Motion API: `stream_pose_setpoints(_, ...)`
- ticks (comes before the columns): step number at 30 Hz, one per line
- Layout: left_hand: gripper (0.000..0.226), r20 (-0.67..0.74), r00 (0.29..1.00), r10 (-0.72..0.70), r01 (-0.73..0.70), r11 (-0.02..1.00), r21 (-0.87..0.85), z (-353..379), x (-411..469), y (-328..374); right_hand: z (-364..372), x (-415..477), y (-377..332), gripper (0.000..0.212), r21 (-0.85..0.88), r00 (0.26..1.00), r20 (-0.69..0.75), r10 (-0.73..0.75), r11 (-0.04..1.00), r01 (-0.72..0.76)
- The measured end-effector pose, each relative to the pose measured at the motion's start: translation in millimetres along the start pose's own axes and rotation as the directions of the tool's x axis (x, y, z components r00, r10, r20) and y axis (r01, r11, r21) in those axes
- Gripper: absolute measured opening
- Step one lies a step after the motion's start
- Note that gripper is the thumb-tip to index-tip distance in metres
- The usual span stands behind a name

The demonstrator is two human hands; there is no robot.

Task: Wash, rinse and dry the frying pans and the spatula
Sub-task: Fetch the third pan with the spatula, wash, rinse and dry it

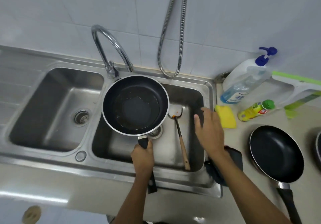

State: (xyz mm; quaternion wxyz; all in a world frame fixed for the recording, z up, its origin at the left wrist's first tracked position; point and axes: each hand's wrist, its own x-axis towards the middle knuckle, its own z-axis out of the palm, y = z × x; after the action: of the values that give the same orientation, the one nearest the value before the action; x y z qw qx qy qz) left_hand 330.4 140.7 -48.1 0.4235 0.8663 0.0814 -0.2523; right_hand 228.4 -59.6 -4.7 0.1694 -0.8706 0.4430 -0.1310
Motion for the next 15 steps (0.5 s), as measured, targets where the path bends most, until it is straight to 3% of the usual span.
stream_pose_setpoints(2,0.038,0.013,1.0,-0.005,0.006,1.0,-0.029,-2.1,1.8,-2.3,14.4,-41.8,-37.8,0.016,0.275,0.932,0.359,0.054,0.948,-0.161)
stream_pose_setpoints(4,0.039,0.045,0.999,-0.016,0.018,0.999,-0.034,-4.0,5.3,-4.0,40.5,-81.2,-63.5,0.016,0.372,0.744,0.665,0.06,0.838,-0.4)
stream_pose_setpoints(5,0.04,0.072,0.997,-0.014,0.017,0.999,-0.037,-3.5,8.3,-5.4,53.7,-96.1,-71.0,0.017,0.362,0.673,0.738,0.041,0.818,-0.447)
stream_pose_setpoints(7,0.044,0.108,0.994,-0.017,0.024,0.998,-0.062,-4.4,13.2,-7.7,75.9,-112.8,-78.4,0.02,0.345,0.633,0.774,0.032,0.817,-0.462)
stream_pose_setpoints(9,0.049,0.128,0.992,-0.019,0.032,0.995,-0.099,-6.0,14.8,-11.8,86.3,-117.9,-82.2,0.023,0.367,0.651,0.758,0.044,0.796,-0.482)
stream_pose_setpoints(15,0.06,0.175,0.984,0.018,0.009,0.989,-0.148,-12.8,7.1,-10.9,79.4,-125.0,-94.2,0.02,0.522,0.656,0.753,0.05,0.561,-0.642)
